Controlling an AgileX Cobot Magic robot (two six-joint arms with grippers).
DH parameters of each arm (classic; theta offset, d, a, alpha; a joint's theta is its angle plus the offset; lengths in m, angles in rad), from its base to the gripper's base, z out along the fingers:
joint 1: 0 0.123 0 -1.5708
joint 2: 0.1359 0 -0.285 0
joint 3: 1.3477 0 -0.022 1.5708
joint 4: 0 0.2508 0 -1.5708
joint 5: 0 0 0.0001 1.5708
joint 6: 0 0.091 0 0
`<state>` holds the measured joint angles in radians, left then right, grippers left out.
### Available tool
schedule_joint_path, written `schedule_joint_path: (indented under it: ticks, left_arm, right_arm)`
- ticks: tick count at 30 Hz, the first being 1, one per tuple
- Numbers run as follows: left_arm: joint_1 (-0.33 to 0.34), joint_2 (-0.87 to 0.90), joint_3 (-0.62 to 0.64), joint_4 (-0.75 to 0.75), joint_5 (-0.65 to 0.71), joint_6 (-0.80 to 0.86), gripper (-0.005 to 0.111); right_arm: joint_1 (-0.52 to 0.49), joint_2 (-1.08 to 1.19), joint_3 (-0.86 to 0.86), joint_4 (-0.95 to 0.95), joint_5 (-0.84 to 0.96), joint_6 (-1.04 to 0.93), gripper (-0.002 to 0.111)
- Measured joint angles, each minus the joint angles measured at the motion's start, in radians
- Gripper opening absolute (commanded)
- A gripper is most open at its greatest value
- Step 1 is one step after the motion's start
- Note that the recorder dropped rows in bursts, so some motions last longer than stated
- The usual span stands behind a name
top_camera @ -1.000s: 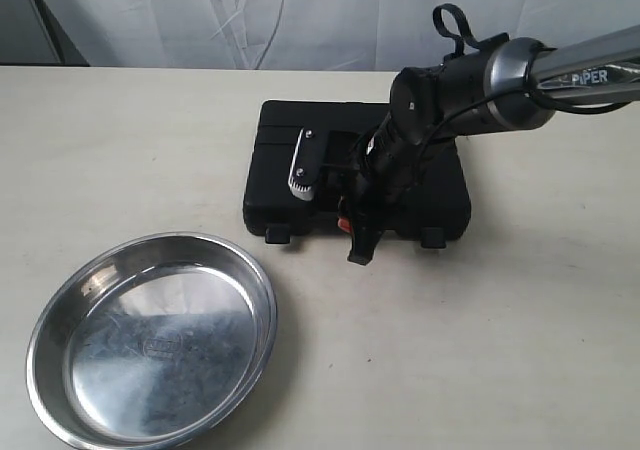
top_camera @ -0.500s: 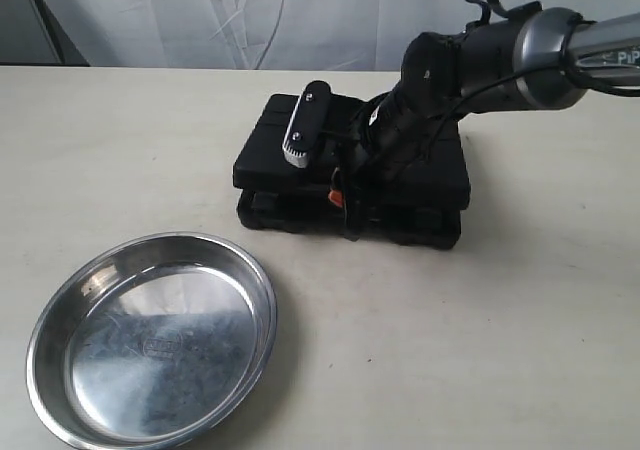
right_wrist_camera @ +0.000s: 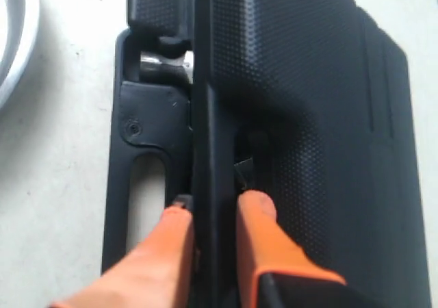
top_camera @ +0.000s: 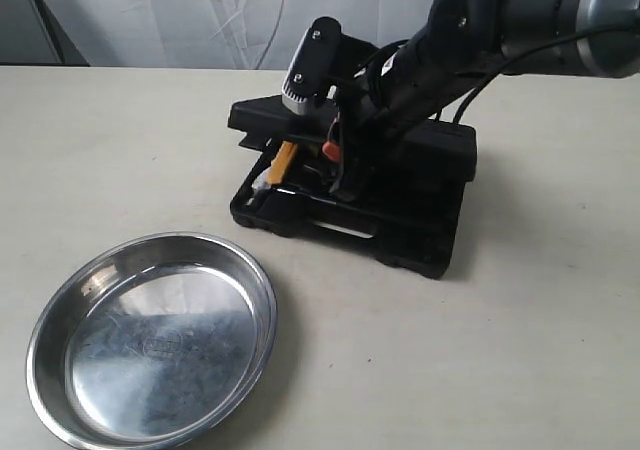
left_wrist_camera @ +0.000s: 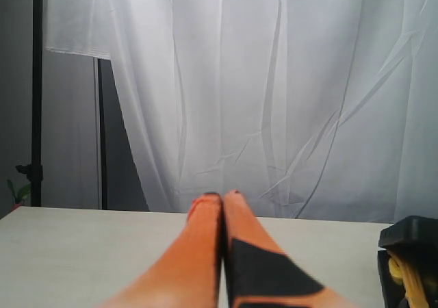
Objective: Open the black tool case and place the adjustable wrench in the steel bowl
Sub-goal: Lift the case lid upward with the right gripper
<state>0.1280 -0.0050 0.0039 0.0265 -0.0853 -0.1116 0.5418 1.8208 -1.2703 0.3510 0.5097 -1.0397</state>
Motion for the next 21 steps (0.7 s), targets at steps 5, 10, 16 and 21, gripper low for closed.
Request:
schedule_joint_path:
  ticks: [5,10,16,21]
  left_arm:
    - [0.0,0.0,0.0,0.0,0.0,0.0,0.0]
    - [0.0,0.0,0.0,0.0,0.0,0.0,0.0]
    - [0.0,0.0,0.0,0.0,0.0,0.0,0.0]
    - [0.0,0.0,0.0,0.0,0.0,0.0,0.0]
  right_arm:
    - [-0.002,-0.038,0.0,0.0,-0.02,0.006,-0.001]
    - [-0.002,-0.061,-0.007,-0.006,-0.035,0.008,-0.001]
    - [-0.006,-0.061,-0.082,-0.1,-0.034,0.011,-0.001]
    - [-0.006,-0.063,-0.091,-0.168,-0.054,0.016,-0.001]
